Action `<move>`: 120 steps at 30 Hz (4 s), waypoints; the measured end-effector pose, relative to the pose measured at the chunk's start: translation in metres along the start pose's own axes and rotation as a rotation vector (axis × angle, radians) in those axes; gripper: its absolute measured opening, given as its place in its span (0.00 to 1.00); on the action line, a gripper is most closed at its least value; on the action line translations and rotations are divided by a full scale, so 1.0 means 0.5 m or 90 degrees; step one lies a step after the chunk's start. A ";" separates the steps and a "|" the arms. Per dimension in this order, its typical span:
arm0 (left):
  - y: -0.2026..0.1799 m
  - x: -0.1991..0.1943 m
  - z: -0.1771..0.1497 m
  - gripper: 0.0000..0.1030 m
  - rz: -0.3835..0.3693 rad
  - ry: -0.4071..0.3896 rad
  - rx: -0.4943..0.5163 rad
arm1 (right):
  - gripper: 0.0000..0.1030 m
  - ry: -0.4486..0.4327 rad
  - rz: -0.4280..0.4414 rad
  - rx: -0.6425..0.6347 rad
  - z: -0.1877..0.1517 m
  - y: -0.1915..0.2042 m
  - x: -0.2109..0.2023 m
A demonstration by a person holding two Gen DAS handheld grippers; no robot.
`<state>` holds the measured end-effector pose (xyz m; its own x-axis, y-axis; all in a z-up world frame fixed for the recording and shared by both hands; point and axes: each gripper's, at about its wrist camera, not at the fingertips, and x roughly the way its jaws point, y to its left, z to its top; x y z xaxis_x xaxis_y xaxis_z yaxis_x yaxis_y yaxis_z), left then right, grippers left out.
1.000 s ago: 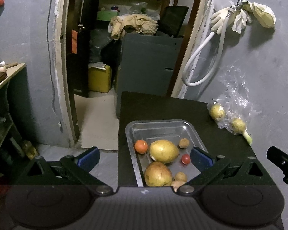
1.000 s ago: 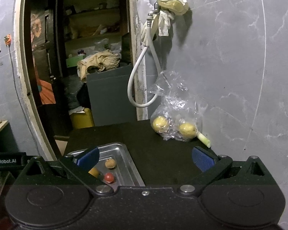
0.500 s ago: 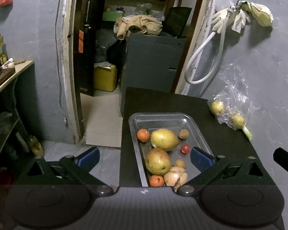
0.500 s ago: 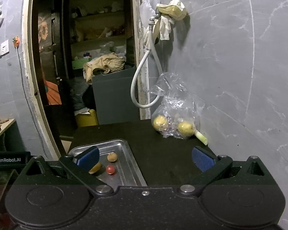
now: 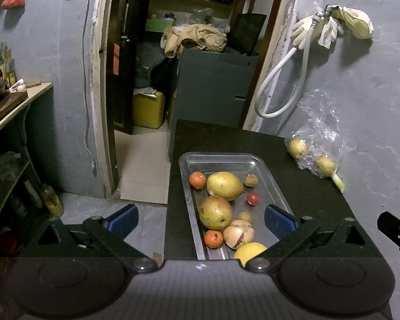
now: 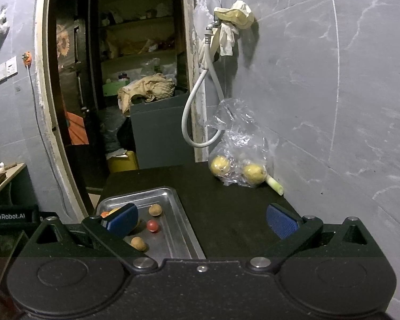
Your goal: Organize fruits
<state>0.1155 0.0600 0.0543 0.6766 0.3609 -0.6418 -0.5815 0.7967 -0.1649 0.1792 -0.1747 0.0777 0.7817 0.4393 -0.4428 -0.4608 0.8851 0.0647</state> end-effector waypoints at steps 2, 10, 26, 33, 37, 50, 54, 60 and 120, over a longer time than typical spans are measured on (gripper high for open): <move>-0.001 -0.006 -0.004 0.99 0.001 -0.002 0.001 | 0.99 -0.001 0.000 0.000 -0.004 -0.002 -0.004; -0.010 -0.025 -0.019 0.99 0.000 -0.007 0.006 | 0.99 -0.009 0.002 0.002 -0.007 -0.010 -0.014; -0.021 -0.058 -0.045 1.00 0.009 -0.024 0.006 | 0.99 -0.011 0.014 0.000 -0.021 -0.033 -0.031; -0.026 -0.075 -0.059 0.99 0.017 -0.035 0.015 | 0.99 -0.012 0.023 -0.004 -0.034 -0.042 -0.044; -0.030 -0.083 -0.067 1.00 0.021 -0.040 0.020 | 0.99 -0.011 0.029 -0.006 -0.040 -0.046 -0.051; -0.029 -0.105 -0.087 1.00 0.029 -0.045 0.019 | 0.99 -0.014 0.043 -0.014 -0.049 -0.054 -0.070; -0.029 -0.116 -0.098 1.00 0.031 -0.049 0.015 | 0.99 -0.018 0.044 -0.015 -0.052 -0.059 -0.076; -0.027 -0.133 -0.116 1.00 0.035 -0.059 0.014 | 0.99 -0.018 0.045 -0.015 -0.060 -0.064 -0.084; -0.025 -0.204 -0.300 1.00 0.008 -0.033 0.052 | 0.99 0.010 0.087 -0.040 -0.182 -0.101 -0.177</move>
<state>-0.0142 -0.0593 0.0098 0.6932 0.3945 -0.6032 -0.5531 0.8278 -0.0943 0.0951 -0.2723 0.0319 0.7038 0.5519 -0.4473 -0.5882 0.8058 0.0687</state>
